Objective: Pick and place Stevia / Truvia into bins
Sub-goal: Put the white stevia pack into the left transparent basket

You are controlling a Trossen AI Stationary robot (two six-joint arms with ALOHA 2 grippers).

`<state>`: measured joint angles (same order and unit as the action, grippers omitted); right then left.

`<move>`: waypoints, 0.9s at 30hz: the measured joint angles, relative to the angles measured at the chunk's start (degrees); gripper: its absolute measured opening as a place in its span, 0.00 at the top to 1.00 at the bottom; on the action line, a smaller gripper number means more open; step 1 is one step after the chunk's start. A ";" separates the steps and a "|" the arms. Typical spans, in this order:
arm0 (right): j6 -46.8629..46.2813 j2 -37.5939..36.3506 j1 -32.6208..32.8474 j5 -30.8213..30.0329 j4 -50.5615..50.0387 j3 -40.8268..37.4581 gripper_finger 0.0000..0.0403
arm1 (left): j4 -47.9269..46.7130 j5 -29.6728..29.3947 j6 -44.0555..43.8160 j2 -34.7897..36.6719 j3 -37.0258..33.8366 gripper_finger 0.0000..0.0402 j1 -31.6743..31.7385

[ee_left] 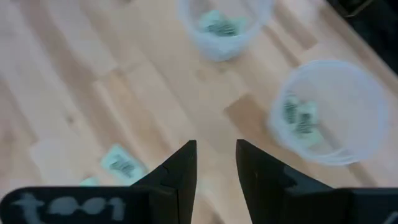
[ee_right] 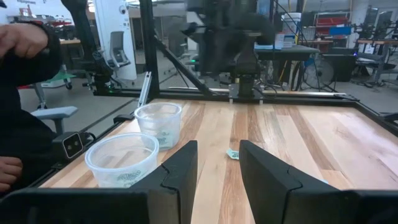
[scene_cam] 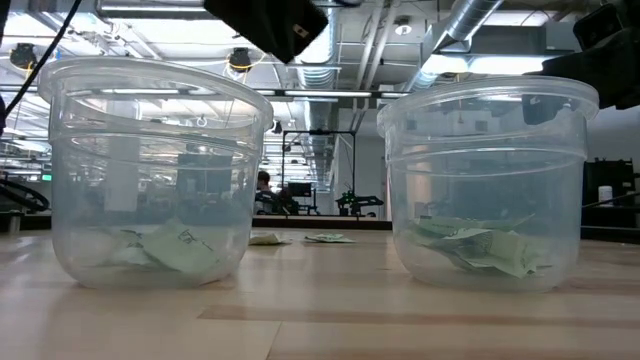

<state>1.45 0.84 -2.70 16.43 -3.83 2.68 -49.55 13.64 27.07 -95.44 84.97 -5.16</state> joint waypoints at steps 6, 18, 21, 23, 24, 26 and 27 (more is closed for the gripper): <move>0.01 0.00 -0.01 0.00 0.00 0.01 0.72 | 1.21 -0.01 3.21 -0.35 0.00 0.75 5.23; 0.01 -0.01 -0.02 0.00 0.00 0.01 0.72 | 8.15 -0.01 5.86 -1.71 0.07 0.75 11.65; 0.00 0.00 0.00 -0.01 0.01 0.02 0.72 | 8.20 -1.11 7.46 -2.76 -0.09 0.75 12.49; 0.00 0.00 -0.02 -0.02 0.01 0.02 0.72 | 10.97 -2.50 7.95 -3.91 0.12 0.75 12.83; 0.00 -0.04 0.00 -0.02 -0.01 0.02 0.72 | 10.88 -3.22 8.26 -4.31 0.07 0.75 13.16; 0.00 0.06 -0.02 -0.01 -0.01 0.02 0.72 | 11.12 -4.06 8.35 -5.52 0.02 0.75 13.60; 0.00 0.03 -0.02 0.00 0.00 0.01 0.72 | 12.21 -4.68 8.38 -6.08 0.02 0.75 13.85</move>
<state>1.45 0.87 -2.72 16.43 -3.83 2.69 -37.34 8.95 35.45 -101.52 84.99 8.69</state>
